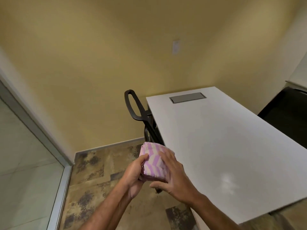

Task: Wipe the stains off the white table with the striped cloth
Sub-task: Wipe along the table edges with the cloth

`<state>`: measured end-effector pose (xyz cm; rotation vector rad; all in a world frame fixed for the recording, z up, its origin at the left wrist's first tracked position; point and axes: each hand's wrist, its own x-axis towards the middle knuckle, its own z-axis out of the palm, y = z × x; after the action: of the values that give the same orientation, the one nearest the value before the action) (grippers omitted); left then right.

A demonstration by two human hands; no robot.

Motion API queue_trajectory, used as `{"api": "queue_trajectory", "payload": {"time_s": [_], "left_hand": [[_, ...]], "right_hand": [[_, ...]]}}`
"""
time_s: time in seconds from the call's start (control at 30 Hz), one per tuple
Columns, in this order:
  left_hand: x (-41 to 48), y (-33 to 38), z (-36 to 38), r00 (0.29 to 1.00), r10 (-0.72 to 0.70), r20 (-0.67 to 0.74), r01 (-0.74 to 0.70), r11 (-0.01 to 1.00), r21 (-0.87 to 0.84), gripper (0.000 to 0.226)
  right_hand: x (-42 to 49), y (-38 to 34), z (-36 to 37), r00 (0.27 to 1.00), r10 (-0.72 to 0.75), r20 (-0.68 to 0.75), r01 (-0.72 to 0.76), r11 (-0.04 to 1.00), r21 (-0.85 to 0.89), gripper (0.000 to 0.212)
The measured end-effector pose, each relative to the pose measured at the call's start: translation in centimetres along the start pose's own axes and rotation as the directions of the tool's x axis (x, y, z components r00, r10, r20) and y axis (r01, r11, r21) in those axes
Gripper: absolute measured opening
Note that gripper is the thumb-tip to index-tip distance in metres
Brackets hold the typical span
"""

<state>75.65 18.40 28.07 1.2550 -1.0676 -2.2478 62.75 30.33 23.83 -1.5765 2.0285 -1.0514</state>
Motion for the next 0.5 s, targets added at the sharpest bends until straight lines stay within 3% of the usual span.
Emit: {"api": "queue_trajectory", "payload": {"time_s": [0.13,0.27,0.37,0.5], "left_hand": [[4.6,3.0,0.0,0.997,-0.060,0.055,0.064,0.996,-0.069,0.035],[8.8,5.5,1.5,0.981,-0.110,0.160,0.133,0.981,-0.138,0.037],[11.5,6.2,2.9,0.964,-0.158,0.212,0.186,0.975,-0.121,0.038],[14.9,6.7,3.9,0.944,-0.196,0.267,0.195,0.980,0.032,0.042]], "right_hand": [[3.2,2.8,-1.1,0.954,0.265,-0.140,-0.206,0.920,0.334,0.098],[7.0,5.0,-1.9,0.833,0.547,-0.088,-0.357,0.652,0.669,0.085],[8.6,6.0,-2.6,0.764,0.644,-0.020,-0.370,0.463,0.805,0.069],[9.5,7.4,-2.9,0.687,0.723,-0.075,-0.323,0.396,0.860,0.059]]}}
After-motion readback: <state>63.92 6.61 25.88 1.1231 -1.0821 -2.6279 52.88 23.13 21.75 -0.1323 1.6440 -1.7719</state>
